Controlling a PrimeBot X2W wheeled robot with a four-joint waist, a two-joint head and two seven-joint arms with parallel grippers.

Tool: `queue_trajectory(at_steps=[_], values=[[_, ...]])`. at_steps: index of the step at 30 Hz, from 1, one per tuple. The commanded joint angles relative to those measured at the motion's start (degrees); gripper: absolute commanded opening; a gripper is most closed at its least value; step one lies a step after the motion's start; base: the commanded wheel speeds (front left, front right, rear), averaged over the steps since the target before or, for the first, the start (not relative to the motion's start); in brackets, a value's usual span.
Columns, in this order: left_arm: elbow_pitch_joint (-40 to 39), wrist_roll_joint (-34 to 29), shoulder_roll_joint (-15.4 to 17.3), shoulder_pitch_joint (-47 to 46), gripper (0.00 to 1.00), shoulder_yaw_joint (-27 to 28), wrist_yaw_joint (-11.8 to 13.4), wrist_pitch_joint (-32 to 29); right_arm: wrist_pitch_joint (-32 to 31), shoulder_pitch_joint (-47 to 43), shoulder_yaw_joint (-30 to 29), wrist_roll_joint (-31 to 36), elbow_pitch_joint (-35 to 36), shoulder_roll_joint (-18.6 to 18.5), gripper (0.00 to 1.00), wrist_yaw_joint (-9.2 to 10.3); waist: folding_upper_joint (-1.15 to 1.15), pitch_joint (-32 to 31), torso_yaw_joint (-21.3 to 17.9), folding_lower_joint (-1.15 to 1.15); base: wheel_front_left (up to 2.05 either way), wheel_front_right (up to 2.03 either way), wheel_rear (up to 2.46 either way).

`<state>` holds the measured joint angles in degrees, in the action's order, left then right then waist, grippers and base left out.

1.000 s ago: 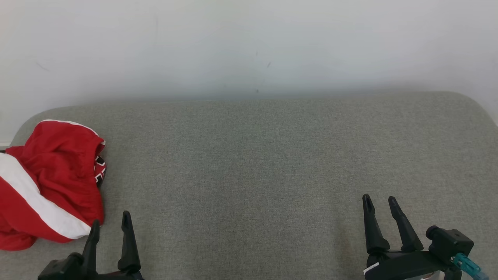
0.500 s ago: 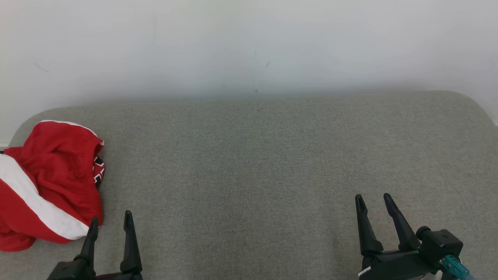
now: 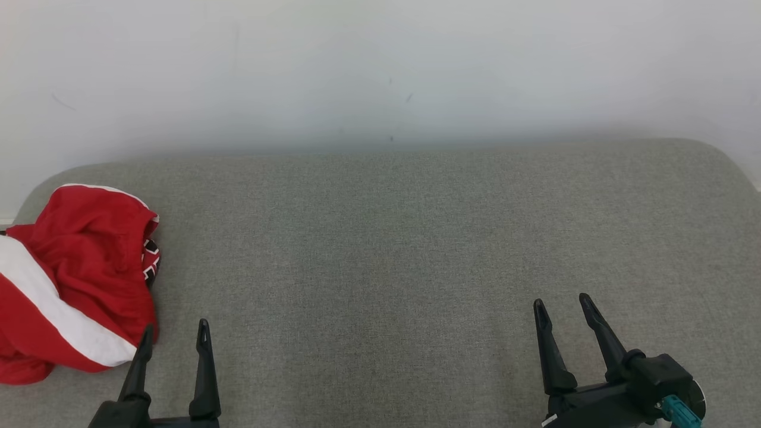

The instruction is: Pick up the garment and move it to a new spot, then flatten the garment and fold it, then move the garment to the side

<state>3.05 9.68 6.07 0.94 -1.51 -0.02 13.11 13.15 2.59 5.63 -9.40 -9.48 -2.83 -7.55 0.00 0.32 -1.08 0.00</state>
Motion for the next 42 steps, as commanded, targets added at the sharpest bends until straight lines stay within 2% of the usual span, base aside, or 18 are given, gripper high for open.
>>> queue_trajectory(at_steps=[1,18,25,32,42], values=[[-0.47,-1.22,0.37,0.53,1.00,-0.08,-0.13,0.47,0.42,-0.34,0.12,1.19,0.39,-0.08,1.00,0.10,0.00,-0.03,0.00,0.00,0.00,0.00,0.00],[0.93,-7.28,1.97,1.56,1.00,0.02,-1.26,2.25,2.15,-1.17,-0.48,8.29,1.11,-0.09,1.00,0.12,0.00,-0.90,0.01,0.00,0.00,0.00,0.00],[2.84,-4.47,1.98,1.34,1.00,0.95,-1.63,0.63,2.04,-1.29,-0.67,7.62,0.27,-0.09,1.00,0.12,0.00,-1.31,0.04,0.00,0.00,0.00,0.00],[1.04,-3.43,1.98,1.50,1.00,1.25,-0.74,-2.40,1.69,-0.71,-1.00,5.96,-1.45,-0.08,1.00,0.12,0.00,-1.46,0.14,0.00,0.00,0.00,0.00],[-1.83,-2.54,1.87,2.73,1.00,1.00,0.03,-5.67,-1.92,-1.13,-1.35,3.63,0.20,-0.08,1.00,0.12,0.00,-1.25,0.24,0.00,0.00,0.00,0.00]])
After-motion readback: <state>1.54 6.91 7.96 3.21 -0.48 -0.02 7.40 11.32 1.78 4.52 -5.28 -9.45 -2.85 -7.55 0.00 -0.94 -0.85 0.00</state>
